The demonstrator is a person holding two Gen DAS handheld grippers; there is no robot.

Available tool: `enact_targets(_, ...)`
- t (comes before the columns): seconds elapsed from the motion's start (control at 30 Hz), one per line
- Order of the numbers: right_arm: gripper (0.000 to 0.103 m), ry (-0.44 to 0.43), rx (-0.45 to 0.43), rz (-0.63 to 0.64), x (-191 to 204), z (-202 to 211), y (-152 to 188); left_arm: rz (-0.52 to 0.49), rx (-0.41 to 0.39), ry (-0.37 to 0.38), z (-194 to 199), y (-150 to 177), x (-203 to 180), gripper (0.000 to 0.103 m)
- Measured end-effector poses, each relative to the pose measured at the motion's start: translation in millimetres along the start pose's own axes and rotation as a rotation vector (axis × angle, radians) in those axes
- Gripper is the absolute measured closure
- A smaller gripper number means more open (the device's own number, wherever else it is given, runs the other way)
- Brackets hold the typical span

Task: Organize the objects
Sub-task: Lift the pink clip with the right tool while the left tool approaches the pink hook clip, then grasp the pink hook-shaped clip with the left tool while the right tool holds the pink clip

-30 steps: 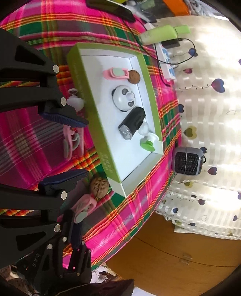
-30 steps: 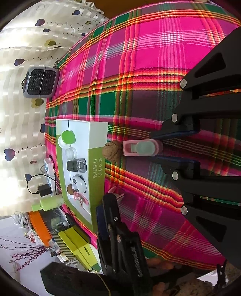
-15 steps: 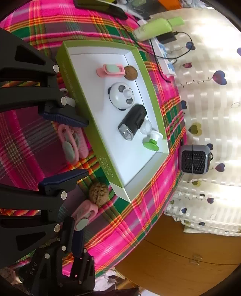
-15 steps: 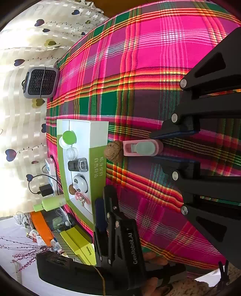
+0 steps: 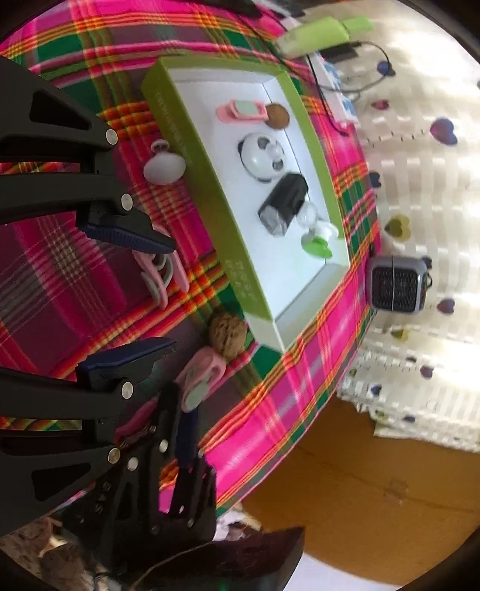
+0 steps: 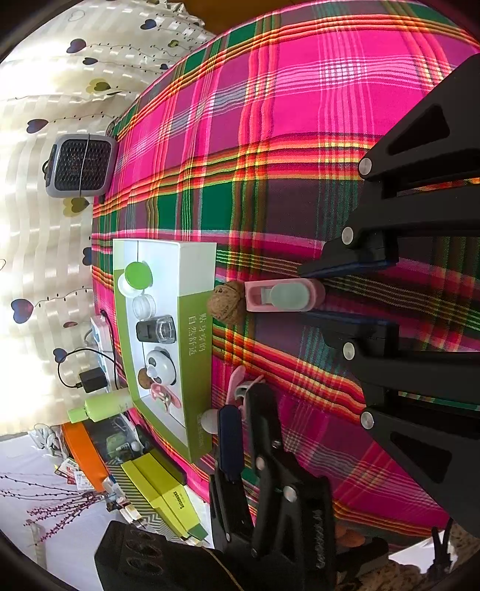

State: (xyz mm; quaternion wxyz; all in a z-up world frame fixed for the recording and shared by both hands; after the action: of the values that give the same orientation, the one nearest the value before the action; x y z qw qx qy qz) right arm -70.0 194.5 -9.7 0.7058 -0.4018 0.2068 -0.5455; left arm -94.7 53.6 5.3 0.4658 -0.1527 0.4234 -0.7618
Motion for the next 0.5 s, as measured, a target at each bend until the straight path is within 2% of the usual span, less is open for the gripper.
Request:
enact_targets(0.17,0.084,-0.001,0.0,-0.002,0.0,0.1,0.1,-0.04,-0.022,-0.062,-0.6,-5.6,8.4,0.058)
enact_targets(0.33,0.084,-0.001,0.0,-0.001,-0.1,-0.3,-0.6,-0.084,0.009,-0.044,-10.3,-1.5,11.4,0.058)
enact_targets(0.5,0.084,-0.002,0.0,-0.001,-0.1,-0.5,-0.9,-0.084,0.023,-0.024,-15.3,1.9,11.7,0.058)
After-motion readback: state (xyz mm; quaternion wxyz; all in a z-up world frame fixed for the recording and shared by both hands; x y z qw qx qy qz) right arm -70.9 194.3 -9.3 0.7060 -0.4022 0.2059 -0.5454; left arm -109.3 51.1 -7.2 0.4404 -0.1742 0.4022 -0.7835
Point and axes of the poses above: each gripper's, at about its wrist camera, not at the fingertips, and z roughly against the way its jaws point, x to its left, y to its underside, the point moved 3 cm from there along -z, roughly the way its jaws point, and after that the axes turned 14 degrees about -x, right-handed, at the moved point
